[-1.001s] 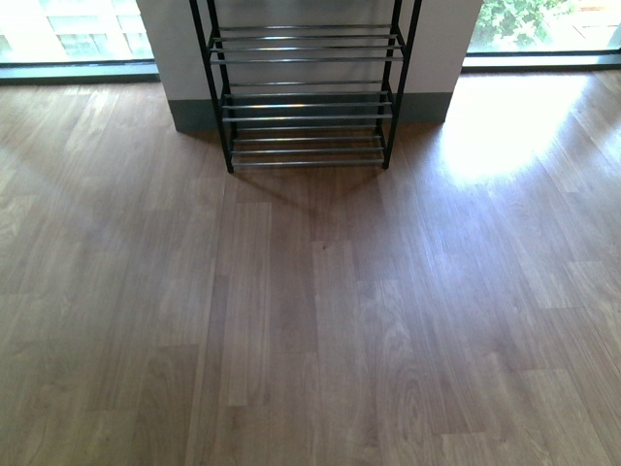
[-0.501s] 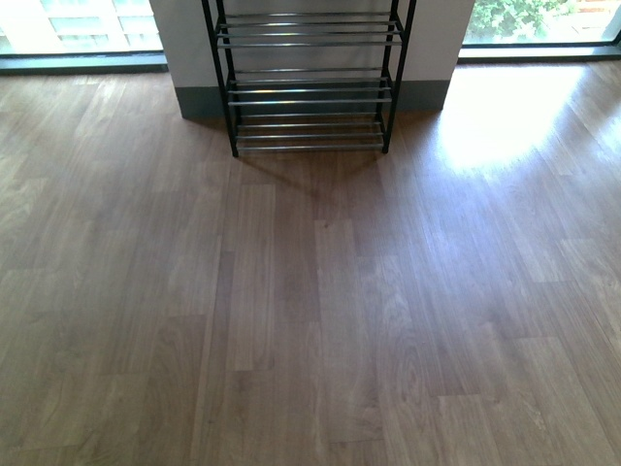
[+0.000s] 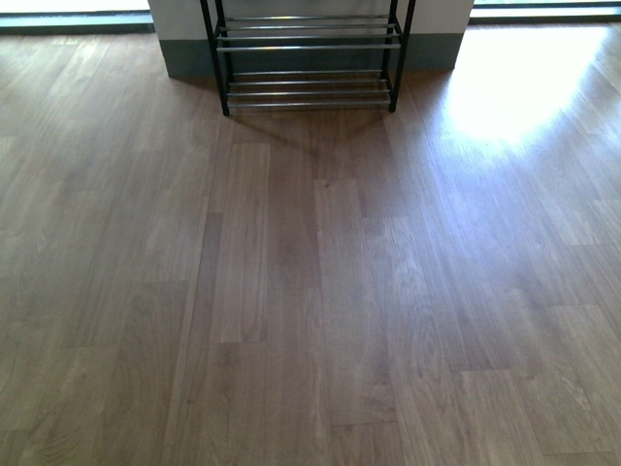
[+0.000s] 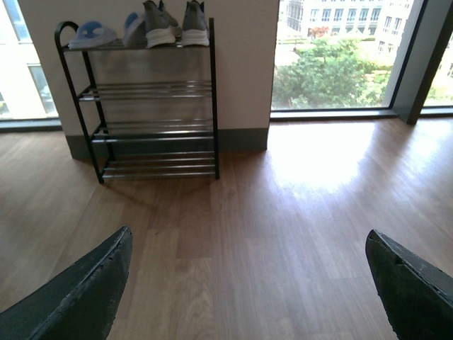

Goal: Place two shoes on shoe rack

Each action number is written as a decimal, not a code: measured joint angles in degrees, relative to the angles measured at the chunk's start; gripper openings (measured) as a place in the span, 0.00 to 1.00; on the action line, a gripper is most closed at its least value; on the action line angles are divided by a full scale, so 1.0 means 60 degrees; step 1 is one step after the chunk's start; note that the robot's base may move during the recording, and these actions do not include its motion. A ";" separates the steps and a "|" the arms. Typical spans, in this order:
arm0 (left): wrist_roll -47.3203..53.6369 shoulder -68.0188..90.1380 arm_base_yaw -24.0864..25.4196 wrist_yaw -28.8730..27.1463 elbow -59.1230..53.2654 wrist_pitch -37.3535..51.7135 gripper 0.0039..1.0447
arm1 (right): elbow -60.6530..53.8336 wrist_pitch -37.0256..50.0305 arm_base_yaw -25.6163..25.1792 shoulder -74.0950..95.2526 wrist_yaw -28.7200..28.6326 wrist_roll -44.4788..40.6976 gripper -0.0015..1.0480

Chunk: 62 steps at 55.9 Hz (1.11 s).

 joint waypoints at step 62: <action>0.0000 0.0000 0.0000 0.0000 0.0000 -0.0004 0.91 | 0.0000 0.0000 0.0000 0.0000 -0.0004 0.0000 0.91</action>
